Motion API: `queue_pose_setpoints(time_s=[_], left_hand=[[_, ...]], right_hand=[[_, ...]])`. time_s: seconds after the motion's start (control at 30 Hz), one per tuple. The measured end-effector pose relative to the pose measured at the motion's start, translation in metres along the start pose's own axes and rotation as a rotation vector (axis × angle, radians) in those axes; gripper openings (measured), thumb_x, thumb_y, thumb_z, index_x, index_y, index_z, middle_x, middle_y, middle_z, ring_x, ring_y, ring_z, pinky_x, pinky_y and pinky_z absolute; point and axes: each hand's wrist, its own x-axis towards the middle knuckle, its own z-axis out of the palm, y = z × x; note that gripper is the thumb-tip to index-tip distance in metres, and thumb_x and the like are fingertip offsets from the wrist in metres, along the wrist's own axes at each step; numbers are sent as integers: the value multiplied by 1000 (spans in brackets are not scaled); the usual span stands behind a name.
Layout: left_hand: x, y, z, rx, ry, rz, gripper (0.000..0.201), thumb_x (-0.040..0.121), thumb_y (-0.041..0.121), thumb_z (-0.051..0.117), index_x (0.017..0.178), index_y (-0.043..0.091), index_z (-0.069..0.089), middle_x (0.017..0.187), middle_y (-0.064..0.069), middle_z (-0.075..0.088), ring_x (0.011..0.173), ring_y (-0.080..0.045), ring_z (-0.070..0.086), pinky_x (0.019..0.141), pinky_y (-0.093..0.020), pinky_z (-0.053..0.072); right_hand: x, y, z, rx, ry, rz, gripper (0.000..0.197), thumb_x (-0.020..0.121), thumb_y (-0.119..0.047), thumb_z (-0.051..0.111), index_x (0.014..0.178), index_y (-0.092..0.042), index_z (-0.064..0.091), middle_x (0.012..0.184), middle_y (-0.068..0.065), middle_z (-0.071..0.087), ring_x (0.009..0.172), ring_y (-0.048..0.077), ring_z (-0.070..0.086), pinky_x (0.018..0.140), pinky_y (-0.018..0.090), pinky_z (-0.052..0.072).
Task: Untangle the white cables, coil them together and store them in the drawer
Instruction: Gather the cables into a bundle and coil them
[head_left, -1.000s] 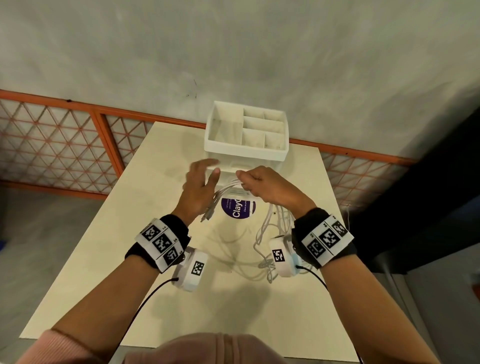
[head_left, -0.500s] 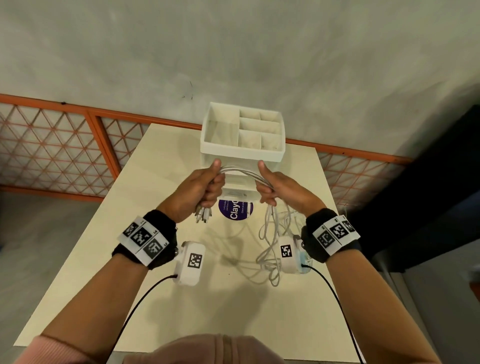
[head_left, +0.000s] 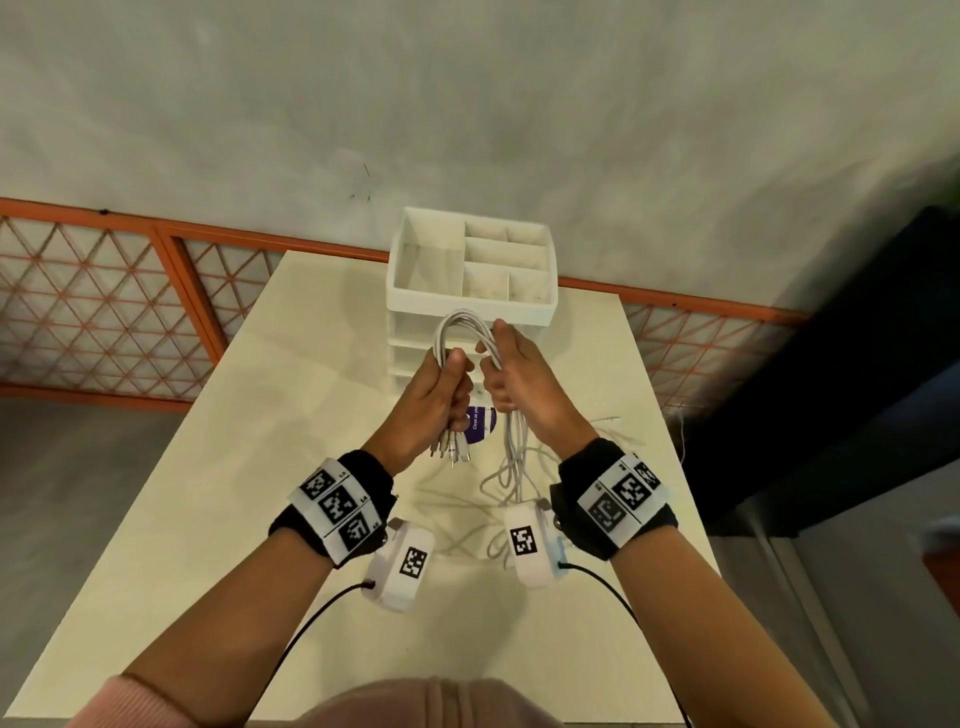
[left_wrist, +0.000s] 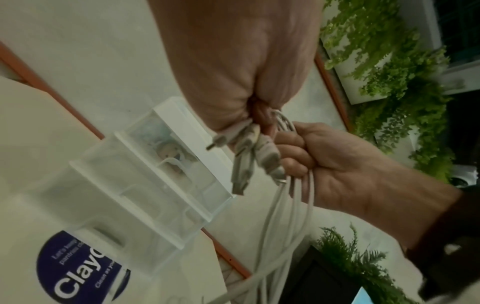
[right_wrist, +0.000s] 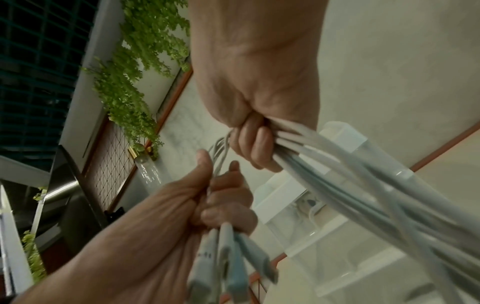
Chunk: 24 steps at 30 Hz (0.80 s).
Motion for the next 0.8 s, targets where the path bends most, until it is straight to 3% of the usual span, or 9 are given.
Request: queue_pose_setpoints(time_s=[0.1, 0.2, 0.27, 0.37, 0.47, 0.57, 0.63, 0.7, 0.8], left_hand=[[3, -1, 0, 2, 29, 45, 24, 101, 30, 34, 101, 10, 46, 61, 4, 31, 47, -5, 30, 46, -18, 37], [5, -1, -1, 21, -4, 92, 22, 101, 26, 38, 89, 12, 51, 56, 5, 43, 44, -5, 36, 45, -17, 37], [5, 0, -1, 4, -41, 101, 23, 99, 24, 42, 84, 14, 55, 57, 6, 54, 44, -7, 41, 45, -18, 36], [4, 0, -4, 22, -95, 97, 22, 99, 20, 44, 82, 12, 56, 53, 9, 56, 44, -7, 41, 45, -19, 33], [2, 1, -4, 73, -120, 91, 25, 100, 19, 42, 80, 10, 53, 47, 7, 54, 41, -6, 44, 47, -23, 35], [4, 3, -5, 99, -119, 61, 23, 99, 18, 44, 79, 9, 50, 46, 12, 39, 39, -2, 37, 43, -18, 33], [6, 4, -5, 142, -142, 37, 19, 98, 20, 46, 86, 5, 48, 47, 12, 35, 38, -2, 38, 43, -17, 35], [5, 6, -3, 182, -168, 32, 17, 98, 20, 46, 92, 4, 49, 43, 11, 41, 38, -2, 38, 43, -18, 37], [3, 12, -1, 177, -168, 33, 15, 98, 17, 47, 91, 4, 50, 46, 12, 37, 36, -2, 36, 42, -16, 33]], right_hand=[[2, 6, 6, -1, -20, 40, 31, 103, -36, 23, 86, -15, 39, 53, -1, 25, 37, 5, 20, 39, 19, 16], [3, 15, 10, -7, -29, 115, 37, 101, -43, 26, 116, -12, 40, 44, -9, 33, 34, 3, 28, 37, 18, 23], [5, 17, 10, -25, -11, 147, 48, 100, -46, 28, 135, -13, 29, 46, -8, 38, 37, 5, 32, 38, 19, 28], [0, 15, 9, -13, -29, 178, 48, 100, -46, 28, 141, -26, 14, 62, 2, 43, 43, 11, 36, 45, 24, 33], [-3, 12, 2, -40, -119, 145, 44, 101, -44, 28, 135, -16, 29, 82, 15, 59, 60, 22, 58, 63, 37, 54], [-2, 1, -5, -208, -70, 32, 52, 101, -46, 24, 115, -5, 54, 106, 18, 65, 89, 26, 65, 84, 39, 52], [0, -6, -7, -306, 0, -65, 60, 99, -53, 23, 96, -4, 58, 95, 11, 66, 88, 20, 62, 86, 35, 47], [2, -9, -6, -331, -14, -96, 54, 99, -52, 25, 81, -8, 52, 79, 5, 57, 75, 14, 54, 77, 29, 42], [5, -10, -2, -153, -52, -37, 44, 99, -47, 32, 70, -17, 44, 69, -3, 45, 65, 12, 43, 69, 27, 36]])
